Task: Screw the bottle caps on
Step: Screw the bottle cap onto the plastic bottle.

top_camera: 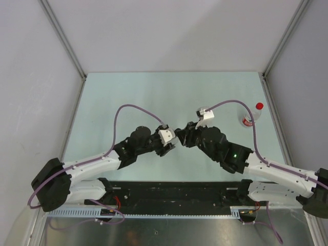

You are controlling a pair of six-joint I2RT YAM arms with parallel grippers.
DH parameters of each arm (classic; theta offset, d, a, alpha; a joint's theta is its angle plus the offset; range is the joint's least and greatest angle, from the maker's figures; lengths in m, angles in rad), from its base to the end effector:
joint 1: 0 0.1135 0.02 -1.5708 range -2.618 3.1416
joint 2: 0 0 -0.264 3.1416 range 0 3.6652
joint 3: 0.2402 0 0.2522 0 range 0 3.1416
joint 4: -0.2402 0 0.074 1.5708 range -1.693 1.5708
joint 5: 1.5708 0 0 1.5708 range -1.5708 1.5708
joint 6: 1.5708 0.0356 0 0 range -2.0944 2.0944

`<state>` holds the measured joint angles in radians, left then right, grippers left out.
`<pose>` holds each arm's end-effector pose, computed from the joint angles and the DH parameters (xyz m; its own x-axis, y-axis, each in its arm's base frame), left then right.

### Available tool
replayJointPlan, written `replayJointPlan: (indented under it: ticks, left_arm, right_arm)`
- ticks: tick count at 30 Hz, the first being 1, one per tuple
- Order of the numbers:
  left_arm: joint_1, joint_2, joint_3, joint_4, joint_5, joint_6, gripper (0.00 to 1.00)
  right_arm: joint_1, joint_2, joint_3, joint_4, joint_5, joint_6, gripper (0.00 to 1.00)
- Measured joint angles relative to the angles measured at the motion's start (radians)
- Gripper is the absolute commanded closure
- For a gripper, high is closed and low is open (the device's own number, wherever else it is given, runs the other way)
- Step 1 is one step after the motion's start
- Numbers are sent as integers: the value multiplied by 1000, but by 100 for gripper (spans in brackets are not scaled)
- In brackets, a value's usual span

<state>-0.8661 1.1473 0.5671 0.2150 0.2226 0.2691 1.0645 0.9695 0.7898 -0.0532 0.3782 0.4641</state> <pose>0.1565 -0.1962 0.2312 0.0100 0.3885 -0.9214 0.9066 0.3853 0.1723 0.1214 0.1918 0.3217 -0.3859 0.1619 -0.9082 -0.5209 0.7743 0.3593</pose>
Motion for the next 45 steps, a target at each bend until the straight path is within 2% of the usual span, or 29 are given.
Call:
replayJointPlan:
  ticks: [6, 8, 10, 12, 14, 16, 18, 25, 34, 39, 45]
  left_arm:
    - [-27, 68, 12, 13, -97, -19, 77]
    - [-34, 76, 13, 15, -116, -23, 77]
    - [-39, 78, 13, 18, -126, -26, 77]
    - [-43, 78, 13, 27, -133, -26, 76]
    - [-45, 78, 13, 52, -130, -26, 76]
    - [-48, 76, 13, 75, -119, -26, 76]
    - [-48, 68, 11, 86, -103, -26, 76]
    - [-55, 6, 2, 146, -21, -19, 76]
    - [-37, -105, -65, 85, 297, 72, 76]
    - [-24, -117, -65, 38, 409, 126, 76]
    - [-23, -104, -64, -16, 475, 167, 76]
  right_arm:
    - [3, 58, 23, -71, 120, 207, 72]
    - [3, 64, 25, -83, 138, 245, 67]
    - [3, 66, 28, -93, 145, 262, 58]
    - [3, 63, 36, -97, 145, 250, 44]
    - [3, 54, 38, -97, 134, 215, 24]
    - [2, 35, 38, -98, 105, 157, 8]
    - [-5, -5, 37, -97, 69, 67, 2]
    - [-8, -189, 37, -120, -163, -236, 1]
    - [2, -398, 35, -267, -657, -639, 1]
    - [3, -417, 16, -291, -766, -782, 9]
    - [3, -334, 11, -277, -820, -866, 20]
